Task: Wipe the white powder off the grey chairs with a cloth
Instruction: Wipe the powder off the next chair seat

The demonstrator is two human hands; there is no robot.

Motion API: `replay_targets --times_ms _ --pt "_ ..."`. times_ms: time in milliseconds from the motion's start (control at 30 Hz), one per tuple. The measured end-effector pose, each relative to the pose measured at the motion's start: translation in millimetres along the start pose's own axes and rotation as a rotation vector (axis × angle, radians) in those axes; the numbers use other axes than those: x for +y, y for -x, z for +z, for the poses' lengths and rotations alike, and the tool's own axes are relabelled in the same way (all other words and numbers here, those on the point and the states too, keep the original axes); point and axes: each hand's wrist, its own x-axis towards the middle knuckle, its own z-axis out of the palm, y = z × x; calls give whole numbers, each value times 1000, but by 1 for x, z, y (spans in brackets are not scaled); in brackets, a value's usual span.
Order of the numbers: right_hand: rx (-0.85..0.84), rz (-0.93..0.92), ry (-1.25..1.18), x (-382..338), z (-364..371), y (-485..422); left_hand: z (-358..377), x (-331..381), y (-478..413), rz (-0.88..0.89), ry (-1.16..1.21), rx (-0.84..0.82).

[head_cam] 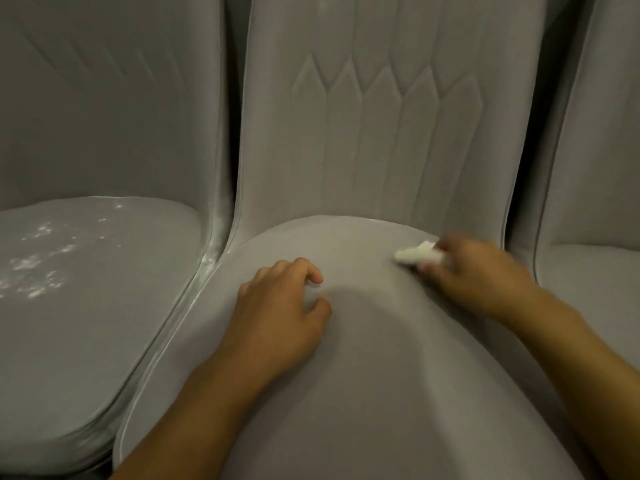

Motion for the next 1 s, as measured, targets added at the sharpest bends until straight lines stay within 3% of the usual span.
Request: replay_targets --times_ms 67,267,400,567,700,867,1000 --pt "-111 -186 109 1 5 -7 3 -2 1 26 -77 -33" --pt "-294 -363 -47 29 17 -22 7 -9 3 60 -272 -151" --pt "-94 -463 -144 28 35 -24 10 -5 2 45 -333 -222" --pt "90 -326 -3 2 58 -70 12 -6 1 48 -343 -230" --pt "63 -125 -18 -50 66 -109 15 -8 1 53 -348 -203" --pt "27 -357 -24 -81 73 -114 15 -9 1 68 -336 -195" --pt "7 -165 63 -55 56 -121 13 -11 2 69 -329 -185"
